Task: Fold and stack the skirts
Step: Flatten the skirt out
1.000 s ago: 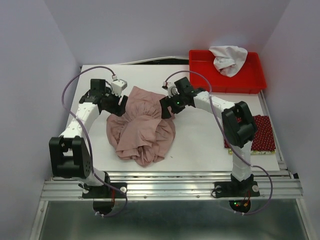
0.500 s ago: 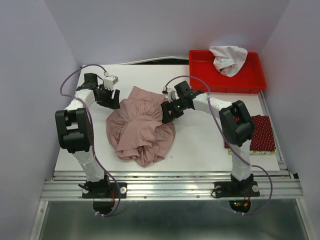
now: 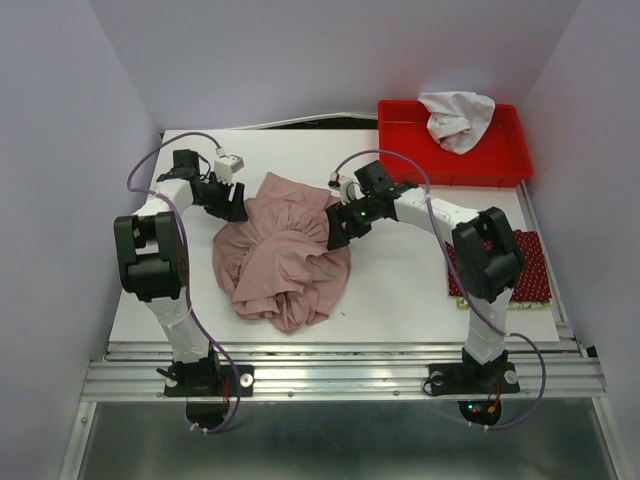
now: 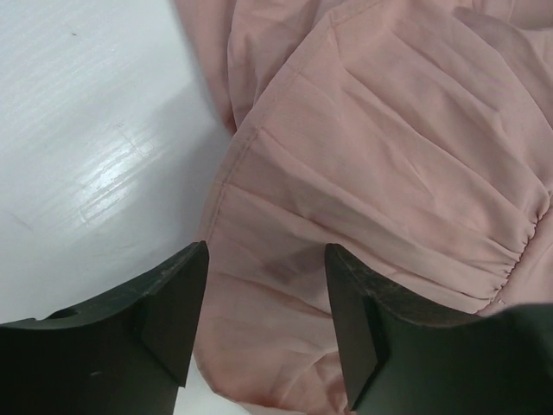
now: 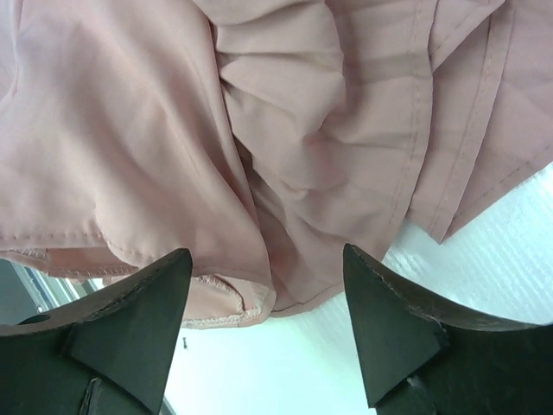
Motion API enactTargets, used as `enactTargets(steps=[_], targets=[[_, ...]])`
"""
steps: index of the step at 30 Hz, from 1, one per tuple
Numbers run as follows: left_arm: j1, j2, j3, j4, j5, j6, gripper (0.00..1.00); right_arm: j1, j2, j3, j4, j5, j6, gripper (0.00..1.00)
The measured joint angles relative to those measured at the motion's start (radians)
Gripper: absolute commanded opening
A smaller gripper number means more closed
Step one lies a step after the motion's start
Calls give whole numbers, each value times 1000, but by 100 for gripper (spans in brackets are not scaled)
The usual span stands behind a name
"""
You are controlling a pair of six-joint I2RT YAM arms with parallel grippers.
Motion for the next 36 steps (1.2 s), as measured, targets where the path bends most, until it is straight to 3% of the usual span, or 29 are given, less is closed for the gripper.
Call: enactTargets(steps=[8,11,12,14,15,18,23,28,31,36], targets=[[0,60,47,-2,58,16,77,0,-19,-30,-35,-24,2,77],[0,111,69,-2,82,29,70,1,-33,-68,-34,-37,4,75],[0,128,72,-4,96,35,57,2,-34,-78,-34,-39,5,73],[0,151,75,-12,119,41,40,6,-34,-102,-35,-39,5,69],[0,161,75,-19,134,51,26,7,-34,-114,-37,-39,10,66],[0,167,76,-42,158,65,0,12,-31,-119,-37,-33,23,59],[-2,110,77,-72,140,67,0,12,5,-106,-19,-8,51,44],[-44,-150,50,-80,37,51,0,10,89,-16,-16,24,93,41],[-150,-352,4,-72,-28,51,0,-2,126,55,-2,28,124,42],[-484,-572,-167,-37,-121,55,0,-134,126,160,0,-9,136,52]])
